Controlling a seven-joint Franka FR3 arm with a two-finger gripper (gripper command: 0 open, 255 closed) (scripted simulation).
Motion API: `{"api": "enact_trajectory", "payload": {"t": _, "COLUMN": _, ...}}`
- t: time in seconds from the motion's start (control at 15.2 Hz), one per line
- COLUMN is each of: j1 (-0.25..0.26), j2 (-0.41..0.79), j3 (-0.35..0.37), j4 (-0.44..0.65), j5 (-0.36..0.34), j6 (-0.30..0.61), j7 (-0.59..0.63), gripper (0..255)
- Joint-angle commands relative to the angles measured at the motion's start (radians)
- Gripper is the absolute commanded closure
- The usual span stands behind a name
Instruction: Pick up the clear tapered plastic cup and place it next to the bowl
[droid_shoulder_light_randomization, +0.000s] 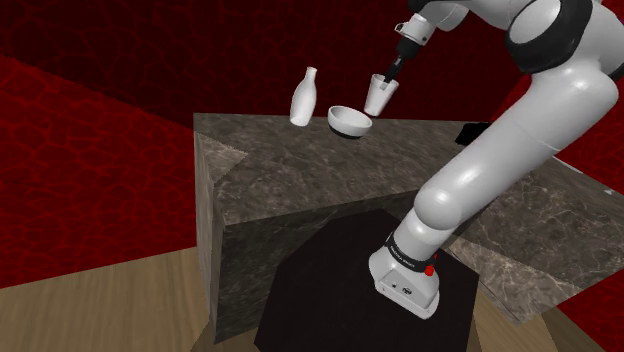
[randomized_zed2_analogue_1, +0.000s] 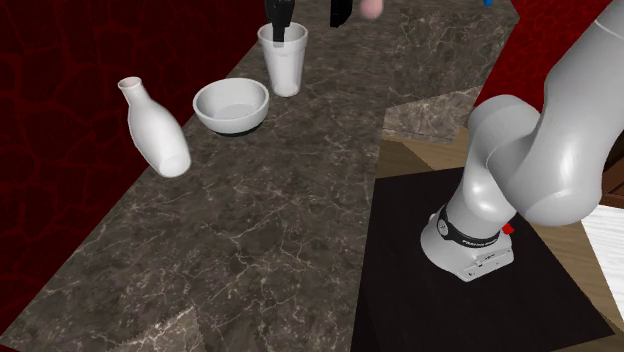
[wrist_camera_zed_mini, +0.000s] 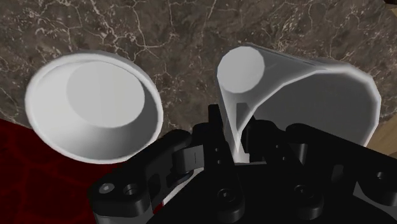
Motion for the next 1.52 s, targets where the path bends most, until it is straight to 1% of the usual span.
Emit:
{"api": "enact_trajectory", "payload": {"t": 0.0, "j1": -0.014, "j2": 0.059, "j3": -0.044, "j4": 0.053, "j5": 0.027, "j6": -0.014, "j7": -0.067, "gripper": 255}}
{"api": "enact_trajectory", "payload": {"t": 0.07, "j1": -0.024, "j2": 0.099, "j3": -0.068, "j4": 0.092, "j5": 0.048, "j6": -0.027, "j7": -0.106, "gripper": 255}}
{"api": "enact_trajectory", "payload": {"t": 0.79, "j1": -0.027, "j2": 0.105, "j3": -0.07, "j4": -0.05, "j5": 0.056, "j6": 0.117, "j7": -0.133, "gripper": 255}}
{"api": "enact_trajectory", "payload": {"t": 1.45, "j1": -0.028, "j2": 0.14, "j3": -0.077, "j4": -0.154, "j5": 0.085, "j6": 0.242, "j7": -0.173, "gripper": 255}}
